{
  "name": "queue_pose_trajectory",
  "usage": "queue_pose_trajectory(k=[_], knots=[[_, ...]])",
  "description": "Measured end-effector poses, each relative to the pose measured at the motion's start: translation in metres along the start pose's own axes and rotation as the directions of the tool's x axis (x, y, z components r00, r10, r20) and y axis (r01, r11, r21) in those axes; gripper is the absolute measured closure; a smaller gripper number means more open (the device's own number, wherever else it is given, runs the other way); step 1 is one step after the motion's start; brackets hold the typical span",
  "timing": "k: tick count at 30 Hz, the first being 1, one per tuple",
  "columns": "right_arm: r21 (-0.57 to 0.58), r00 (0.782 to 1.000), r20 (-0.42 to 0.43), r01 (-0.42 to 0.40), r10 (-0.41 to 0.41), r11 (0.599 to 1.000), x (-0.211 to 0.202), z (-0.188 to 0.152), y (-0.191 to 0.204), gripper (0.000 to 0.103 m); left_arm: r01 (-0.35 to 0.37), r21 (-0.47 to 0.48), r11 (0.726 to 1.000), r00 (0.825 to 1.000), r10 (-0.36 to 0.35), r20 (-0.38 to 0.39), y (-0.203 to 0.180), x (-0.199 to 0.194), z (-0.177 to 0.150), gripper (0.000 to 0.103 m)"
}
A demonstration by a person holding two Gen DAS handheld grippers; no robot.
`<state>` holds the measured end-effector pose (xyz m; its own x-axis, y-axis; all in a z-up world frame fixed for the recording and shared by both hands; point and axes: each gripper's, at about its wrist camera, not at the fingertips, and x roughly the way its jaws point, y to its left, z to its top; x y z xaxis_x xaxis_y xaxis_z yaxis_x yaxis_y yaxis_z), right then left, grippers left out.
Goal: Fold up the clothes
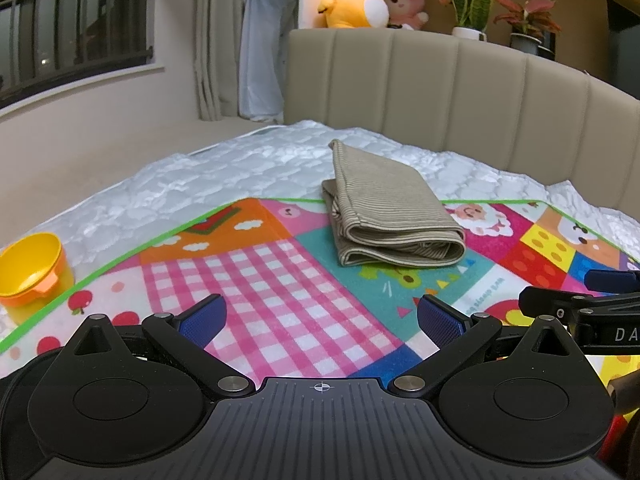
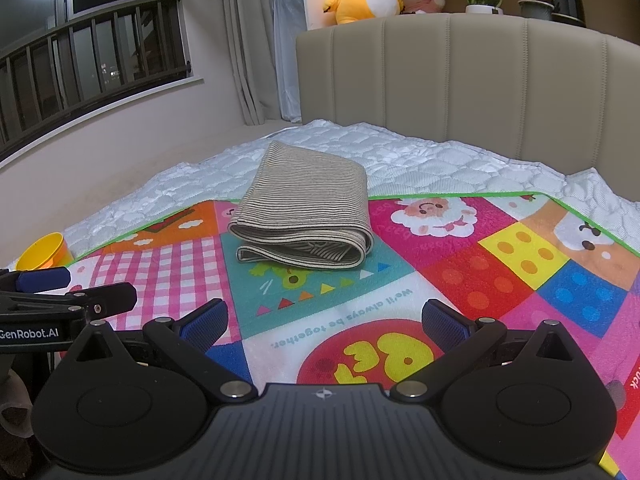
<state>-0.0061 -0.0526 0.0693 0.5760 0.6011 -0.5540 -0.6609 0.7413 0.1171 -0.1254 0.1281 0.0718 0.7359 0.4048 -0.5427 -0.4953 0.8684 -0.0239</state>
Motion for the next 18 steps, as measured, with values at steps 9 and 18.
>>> queue_pose_trajectory(k=[9, 18], knots=[[-0.001, 1.0, -0.001, 0.0, 0.0, 1.0, 0.0006, 0.0005, -0.0017, 0.0, 0.002, 0.002, 1.0, 1.0, -0.002, 0.003, -0.0002, 0.0002, 0.0001, 0.0], [-0.036, 1.0, -0.018, -0.011, 0.01, 0.999, 0.0051, 0.0004, 0.0044, 0.0, -0.004, 0.016, 1.0, 1.0, 0.004, 0.008, -0.0023, -0.001, 0.0002, 0.0]])
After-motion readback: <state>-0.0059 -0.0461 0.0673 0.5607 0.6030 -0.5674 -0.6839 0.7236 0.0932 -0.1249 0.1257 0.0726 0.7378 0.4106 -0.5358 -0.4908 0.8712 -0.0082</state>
